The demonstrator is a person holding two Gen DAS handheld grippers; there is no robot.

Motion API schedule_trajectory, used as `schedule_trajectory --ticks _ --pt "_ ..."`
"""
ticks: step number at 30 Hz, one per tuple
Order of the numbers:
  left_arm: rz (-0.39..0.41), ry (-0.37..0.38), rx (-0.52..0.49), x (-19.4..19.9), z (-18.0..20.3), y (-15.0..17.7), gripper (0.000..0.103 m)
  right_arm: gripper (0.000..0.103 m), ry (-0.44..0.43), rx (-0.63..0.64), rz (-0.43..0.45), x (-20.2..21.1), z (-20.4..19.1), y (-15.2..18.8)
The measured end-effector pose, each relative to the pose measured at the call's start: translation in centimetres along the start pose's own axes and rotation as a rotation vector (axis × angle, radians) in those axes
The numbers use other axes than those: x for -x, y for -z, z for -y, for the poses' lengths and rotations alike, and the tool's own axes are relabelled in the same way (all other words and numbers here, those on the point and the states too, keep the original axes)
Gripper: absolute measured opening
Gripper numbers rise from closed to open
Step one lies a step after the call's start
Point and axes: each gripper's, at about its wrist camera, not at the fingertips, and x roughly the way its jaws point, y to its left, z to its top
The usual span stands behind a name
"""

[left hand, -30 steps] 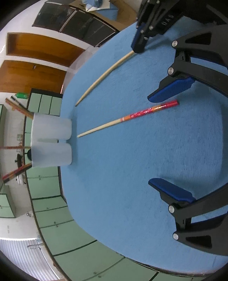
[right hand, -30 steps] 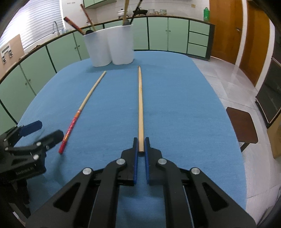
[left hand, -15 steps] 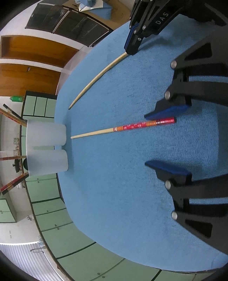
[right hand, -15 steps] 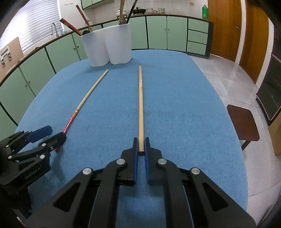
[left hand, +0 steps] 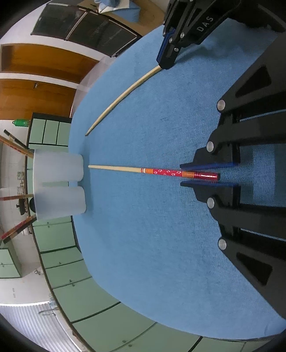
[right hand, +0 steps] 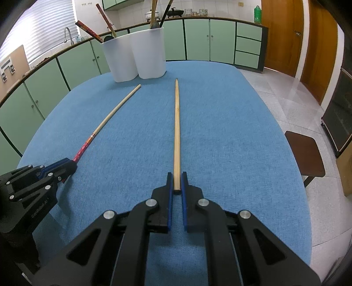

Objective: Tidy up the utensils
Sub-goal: 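Grasp the red-patterned chopstick with the left gripper while the right holds the wooden one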

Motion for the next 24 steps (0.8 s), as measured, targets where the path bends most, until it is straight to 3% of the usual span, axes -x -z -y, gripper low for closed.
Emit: schedule_trajectory --ticks 6,10,14,24 --pt "-0.001 0.024 0.009 0.0 -0.1 0.0 0.018 0.007 -0.001 0.0 -0.001 -0.1 0.0 0.0" --pt "0.001 0.015 -0.003 0.0 0.2 0.0 0.017 0.007 -0.002 0.0 -0.001 -0.1 0.0 0.0" --pt "0.002 0.029 0.017 0.0 -0.2 0.1 0.006 0.007 0.0 0.001 -0.001 -0.1 0.0 0.0" --pt "0.019 0.054 0.051 1.0 -1.3 -0.2 0.006 0.006 -0.017 0.002 0.019 0.5 0.2 0.1"
